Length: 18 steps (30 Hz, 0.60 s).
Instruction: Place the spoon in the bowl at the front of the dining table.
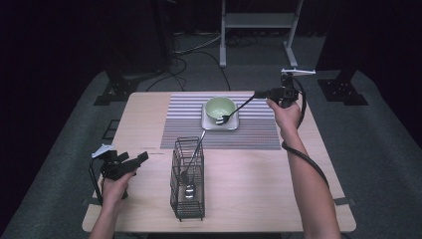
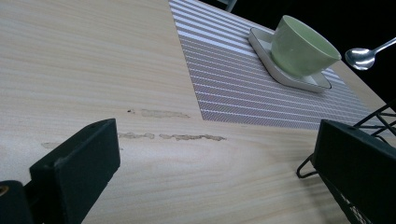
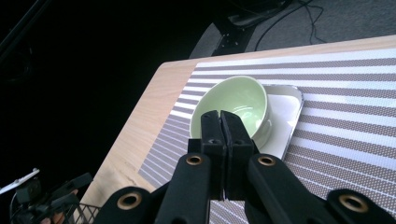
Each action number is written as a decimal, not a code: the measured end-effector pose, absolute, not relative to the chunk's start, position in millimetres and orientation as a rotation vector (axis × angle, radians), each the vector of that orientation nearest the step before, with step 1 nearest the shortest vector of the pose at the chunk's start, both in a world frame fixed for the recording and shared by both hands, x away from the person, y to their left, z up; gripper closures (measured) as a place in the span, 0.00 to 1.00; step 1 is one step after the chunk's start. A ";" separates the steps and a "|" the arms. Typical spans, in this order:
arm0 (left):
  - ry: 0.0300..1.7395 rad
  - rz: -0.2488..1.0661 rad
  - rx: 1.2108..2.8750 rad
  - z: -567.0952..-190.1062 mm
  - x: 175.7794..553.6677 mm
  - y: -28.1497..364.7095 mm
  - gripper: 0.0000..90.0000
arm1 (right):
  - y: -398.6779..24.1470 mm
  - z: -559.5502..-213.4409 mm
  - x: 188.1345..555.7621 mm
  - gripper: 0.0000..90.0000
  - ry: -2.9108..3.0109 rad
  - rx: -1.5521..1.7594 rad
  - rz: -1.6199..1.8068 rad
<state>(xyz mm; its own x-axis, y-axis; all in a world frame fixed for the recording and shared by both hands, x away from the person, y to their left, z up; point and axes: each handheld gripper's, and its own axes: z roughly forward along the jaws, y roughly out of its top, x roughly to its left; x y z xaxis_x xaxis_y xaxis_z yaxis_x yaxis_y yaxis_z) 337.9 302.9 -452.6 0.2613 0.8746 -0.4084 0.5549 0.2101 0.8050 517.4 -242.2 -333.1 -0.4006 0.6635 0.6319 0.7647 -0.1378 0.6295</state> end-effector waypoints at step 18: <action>1.415 0.377 1.460 -451.8 337.2 304.8 0.00 | -240.3 -320.8 527.6 0.99 -1.993 -1.779 -1.604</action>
